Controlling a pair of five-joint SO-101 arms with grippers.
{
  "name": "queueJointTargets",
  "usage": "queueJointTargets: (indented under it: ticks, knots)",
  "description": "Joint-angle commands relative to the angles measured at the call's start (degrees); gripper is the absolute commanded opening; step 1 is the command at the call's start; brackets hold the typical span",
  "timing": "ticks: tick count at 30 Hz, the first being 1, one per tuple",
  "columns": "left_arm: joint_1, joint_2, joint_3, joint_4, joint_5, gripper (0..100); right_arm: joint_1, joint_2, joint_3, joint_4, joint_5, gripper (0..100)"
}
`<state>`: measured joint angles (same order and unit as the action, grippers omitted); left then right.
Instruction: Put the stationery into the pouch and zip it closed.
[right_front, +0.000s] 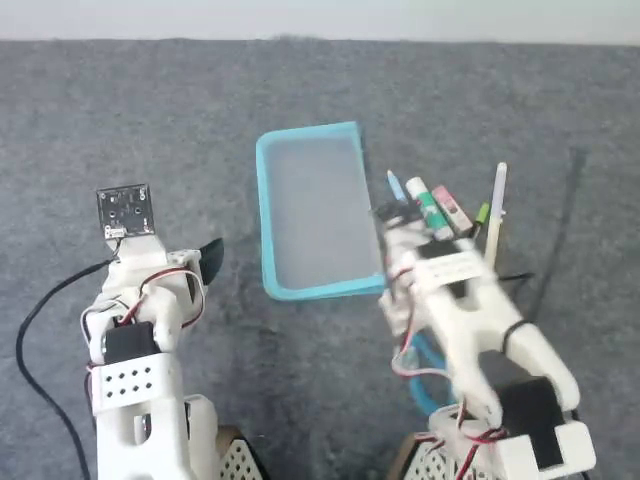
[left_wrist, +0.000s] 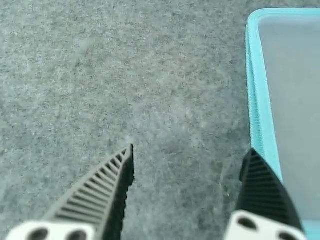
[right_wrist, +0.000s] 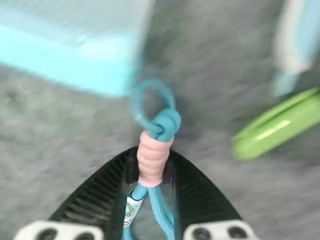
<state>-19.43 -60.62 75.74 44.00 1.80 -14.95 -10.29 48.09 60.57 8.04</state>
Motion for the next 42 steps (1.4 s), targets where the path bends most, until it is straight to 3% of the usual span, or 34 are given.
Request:
queueJointTargets:
  ticks: [1,9,16,31,37,42]
  knots:
    - [1.58,-1.58,-2.42,-0.44,0.97,32,8.13,-0.48,-6.24,-1.54,1.58,2.3]
    - [4.75,-1.58,-1.45,-0.53,0.97,32,9.63,-0.4,-6.42,-3.82,2.11,3.2]
    - [4.75,-1.76,-1.45,-0.62,0.97,32,0.31,-0.4,-3.96,-1.89,4.84,19.6]
    - [4.75,-1.93,-1.45,-0.44,0.97,32,-1.36,0.04,-2.9,-5.76,4.84,18.6]
    - [4.48,-1.93,-1.27,-0.44,0.97,32,-1.36,5.85,-2.11,-9.98,5.36,2.5]
    - [4.57,-2.02,-1.19,-0.44,0.97,32,1.1,5.49,-3.87,-6.73,5.27,0.9]
